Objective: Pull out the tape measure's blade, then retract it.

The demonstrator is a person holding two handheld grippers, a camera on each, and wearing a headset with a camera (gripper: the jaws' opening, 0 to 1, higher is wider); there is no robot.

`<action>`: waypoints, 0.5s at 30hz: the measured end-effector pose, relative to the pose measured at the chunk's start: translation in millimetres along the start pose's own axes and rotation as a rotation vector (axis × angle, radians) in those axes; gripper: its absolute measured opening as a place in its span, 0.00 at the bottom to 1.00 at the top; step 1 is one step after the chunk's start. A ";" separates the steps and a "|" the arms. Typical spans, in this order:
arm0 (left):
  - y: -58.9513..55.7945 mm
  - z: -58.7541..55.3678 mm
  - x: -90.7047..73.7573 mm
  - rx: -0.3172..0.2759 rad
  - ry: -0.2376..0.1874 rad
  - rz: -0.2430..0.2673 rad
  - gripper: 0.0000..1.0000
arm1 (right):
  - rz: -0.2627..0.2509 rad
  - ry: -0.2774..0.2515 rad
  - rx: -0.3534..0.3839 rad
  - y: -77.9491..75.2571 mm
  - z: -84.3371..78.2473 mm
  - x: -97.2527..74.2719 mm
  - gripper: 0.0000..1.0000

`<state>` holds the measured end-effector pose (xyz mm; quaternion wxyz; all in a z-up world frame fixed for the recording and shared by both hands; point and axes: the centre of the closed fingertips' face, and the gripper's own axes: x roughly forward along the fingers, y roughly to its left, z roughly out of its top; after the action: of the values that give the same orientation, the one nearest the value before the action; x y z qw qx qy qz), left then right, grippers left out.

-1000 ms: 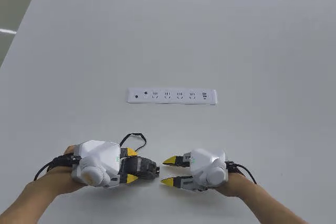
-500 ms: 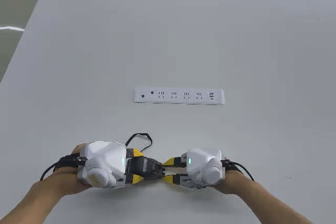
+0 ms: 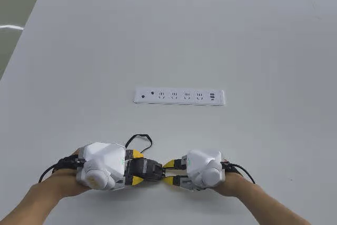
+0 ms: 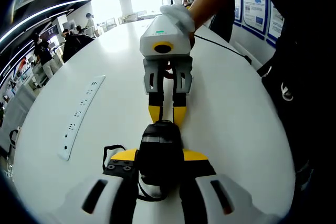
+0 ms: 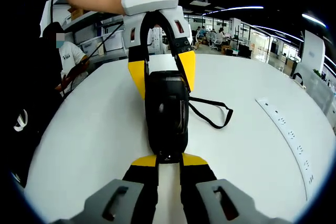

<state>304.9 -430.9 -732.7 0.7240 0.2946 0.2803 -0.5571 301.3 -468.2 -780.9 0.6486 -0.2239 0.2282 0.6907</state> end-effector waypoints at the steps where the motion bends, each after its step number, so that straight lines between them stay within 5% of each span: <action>1: -0.1 0.1 0.0 0.000 0.000 0.000 0.25 | -0.002 0.000 -0.003 0.1 0.2 -0.1 0.12; 15: -0.5 -1.4 -0.7 0.001 0.001 0.001 0.25 | -0.011 0.004 0.000 0.2 0.9 -2.0 0.10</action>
<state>304.2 -429.5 -733.1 0.7240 0.2952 0.2802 -0.5569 301.2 -469.2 -778.9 0.6520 -0.2264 0.2282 0.6867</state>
